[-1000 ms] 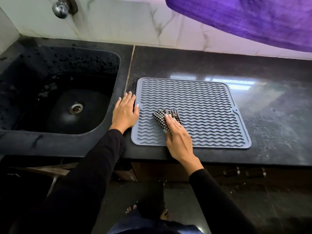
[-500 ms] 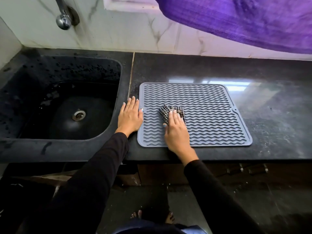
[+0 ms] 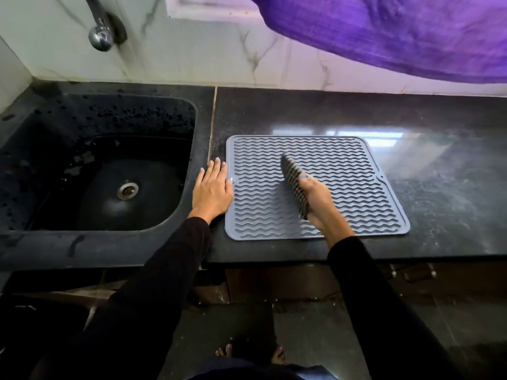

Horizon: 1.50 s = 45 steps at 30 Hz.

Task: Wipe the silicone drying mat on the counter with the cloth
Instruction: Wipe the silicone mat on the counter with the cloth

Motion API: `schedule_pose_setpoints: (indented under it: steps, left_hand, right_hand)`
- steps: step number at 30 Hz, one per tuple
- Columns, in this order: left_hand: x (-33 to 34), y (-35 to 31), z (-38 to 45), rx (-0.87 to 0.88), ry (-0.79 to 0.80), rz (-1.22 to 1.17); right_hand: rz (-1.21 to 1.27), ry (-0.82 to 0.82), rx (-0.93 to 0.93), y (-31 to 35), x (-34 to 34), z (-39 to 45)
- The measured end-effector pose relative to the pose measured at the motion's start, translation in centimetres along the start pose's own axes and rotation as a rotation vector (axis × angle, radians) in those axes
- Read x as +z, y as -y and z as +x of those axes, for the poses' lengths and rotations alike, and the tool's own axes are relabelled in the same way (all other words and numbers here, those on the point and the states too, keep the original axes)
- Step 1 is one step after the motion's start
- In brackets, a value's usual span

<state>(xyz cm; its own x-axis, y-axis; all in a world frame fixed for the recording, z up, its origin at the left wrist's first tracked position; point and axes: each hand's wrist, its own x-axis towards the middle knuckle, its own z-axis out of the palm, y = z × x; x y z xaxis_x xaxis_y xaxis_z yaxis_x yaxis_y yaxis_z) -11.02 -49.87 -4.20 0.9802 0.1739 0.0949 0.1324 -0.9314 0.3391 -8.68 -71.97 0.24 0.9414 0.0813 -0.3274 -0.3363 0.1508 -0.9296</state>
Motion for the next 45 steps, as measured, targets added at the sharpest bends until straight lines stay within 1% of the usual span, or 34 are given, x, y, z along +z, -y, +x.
schedule_pose_setpoints:
  steps: [1, 2, 3, 5, 6, 7, 8, 9, 11, 13, 15, 16, 18, 19, 20, 21, 22, 23, 24, 25, 26, 27, 28, 30, 31, 32, 33, 34, 36, 37, 38, 41, 43, 45]
  left_hand:
    - [-0.1, 0.1, 0.0, 0.003, 0.013, -0.003]
    - [-0.2, 0.1, -0.1, 0.009, 0.023, -0.006]
    - [-0.2, 0.1, -0.1, 0.015, 0.030, -0.009]
    - [-0.3, 0.2, -0.2, 0.024, 0.028, 0.000]
    - [-0.3, 0.1, -0.4, 0.033, 0.021, 0.015]
    - [-0.2, 0.1, -0.5, 0.043, 0.007, 0.029]
    - [-0.1, 0.1, -0.5, 0.050, -0.006, 0.037]
    - [-0.1, 0.0, -0.5, 0.051, -0.016, 0.043]
    - [-0.1, 0.0, -0.5, 0.041, -0.026, 0.058]
    - [0.0, -0.1, -0.4, 0.032, -0.028, 0.071]
    - [0.1, -0.1, -0.3, 0.034, -0.023, 0.087]
    - [0.1, -0.1, -0.3, 0.036, -0.019, 0.096]
    - [0.1, 0.0, -0.3, 0.040, -0.013, 0.112]
    - [0.1, 0.1, -0.3, 0.044, -0.009, 0.118]
    - [0.1, 0.1, -0.2, 0.048, -0.003, 0.119]
    - [0.0, 0.1, -0.2, 0.050, 0.004, 0.110]
    - [0.0, 0.2, -0.3, 0.055, 0.009, 0.095]
    - [0.0, 0.2, -0.3, 0.063, 0.012, 0.081]
    - [0.0, 0.3, -0.4, 0.068, 0.013, 0.070]
    - [0.0, 0.4, -0.4, 0.072, 0.015, 0.064]
    - [0.1, 0.4, -0.4, 0.071, 0.021, 0.059]
    - [0.0, 0.4, -0.4, 0.066, 0.022, 0.056]
    - [0.0, 0.4, -0.4, 0.061, 0.022, 0.054]
    - [-0.1, 0.4, -0.4, 0.052, 0.024, 0.046]
    - [-0.2, 0.3, -0.4, 0.049, 0.022, 0.043]
    - [-0.2, 0.3, -0.4, 0.046, 0.018, 0.042]
    - [-0.3, 0.2, -0.4, 0.043, 0.013, 0.040]
    - [-0.3, 0.2, -0.4, 0.040, 0.010, 0.035]
    - [-0.3, 0.2, -0.4, 0.036, 0.000, 0.022]
    - [-0.2, 0.2, -0.4, 0.036, -0.004, 0.018]
    - [-0.2, 0.2, -0.4, 0.035, -0.007, 0.014]
    - [-0.1, 0.3, -0.3, 0.029, -0.007, 0.015]
    - [-0.1, 0.3, -0.3, 0.031, -0.011, 0.014]
    - [-0.1, 0.2, -0.3, 0.032, -0.016, 0.003]
  right_hand:
    - [0.201, -0.021, 0.061, 0.4, -0.3, 0.4]
    - [0.237, -0.052, 0.055, 0.8, -0.2, 0.5]
    - [0.141, -0.080, -0.013, 1.2, 0.4, 0.3]
    - [-0.342, -0.091, -0.283, 0.8, 2.3, -0.2]
    - [-0.614, -0.032, -0.385, -0.1, 3.3, -0.8]
    - [-0.846, 0.045, -0.429, -1.2, 4.3, -1.4]
    - [-1.015, 0.092, -0.459, -2.5, 5.2, -2.0]
    - [-1.143, 0.076, -0.550, -3.9, 5.9, -2.5]
    - [-1.265, -0.028, -0.729, -6.1, 6.6, -3.0]
    - [-1.330, -0.062, -0.756, -7.1, 6.7, -2.6]
    - [-1.403, -0.054, -0.758, -7.4, 6.6, -2.1]
    - [-1.426, -0.053, -0.768, -7.3, 6.5, -2.2]
    - [-1.412, 0.012, -0.780, -7.1, 6.5, -2.5]
    - [-1.362, 0.062, -0.771, -6.6, 6.3, -2.8]
    - [-1.285, 0.119, -0.706, -5.8, 6.0, -2.6]
    - [-1.185, 0.164, -0.572, -4.5, 5.7, -2.5]
    - [-1.013, 0.194, -0.392, -3.1, 5.2, -2.0]
    - [-0.769, 0.189, -0.237, -1.6, 4.9, -1.6]
    - [-0.550, 0.131, -0.160, -0.5, 4.5, -1.0]
    - [-0.412, 0.058, -0.147, 0.5, 4.2, -0.7]
    - [-0.411, 0.006, -0.203, 1.1, 4.1, -0.7]
    - [-0.518, -0.004, -0.309, 1.4, 4.2, -1.2]
    - [-0.684, 0.018, -0.419, 1.5, 4.5, -1.9]
    - [-1.083, 0.136, -0.558, 0.4, 5.0, -2.9]
    - [-1.241, 0.217, -0.554, -0.4, 5.3, -3.3]
    - [-1.330, 0.274, -0.519, -1.6, 5.4, -3.2]
    - [-1.335, 0.283, -0.501, -2.5, 5.5, -3.3]
    - [-1.259, 0.238, -0.491, -3.0, 5.7, -3.2]
    - [-1.127, 0.025, -0.487, -2.8, 6.4, -2.8]
    - [-1.151, -0.069, -0.451, -2.5, 6.9, -2.6]
    - [-1.203, -0.124, -0.392, -2.0, 7.3, -2.4]
    - [-1.243, -0.128, -0.207, -1.0, 7.8, -1.2]
    - [-1.208, -0.068, -0.212, -0.8, 7.7, -0.8]
    - [-1.138, -0.062, -0.259, -0.7, 6.9, -0.9]
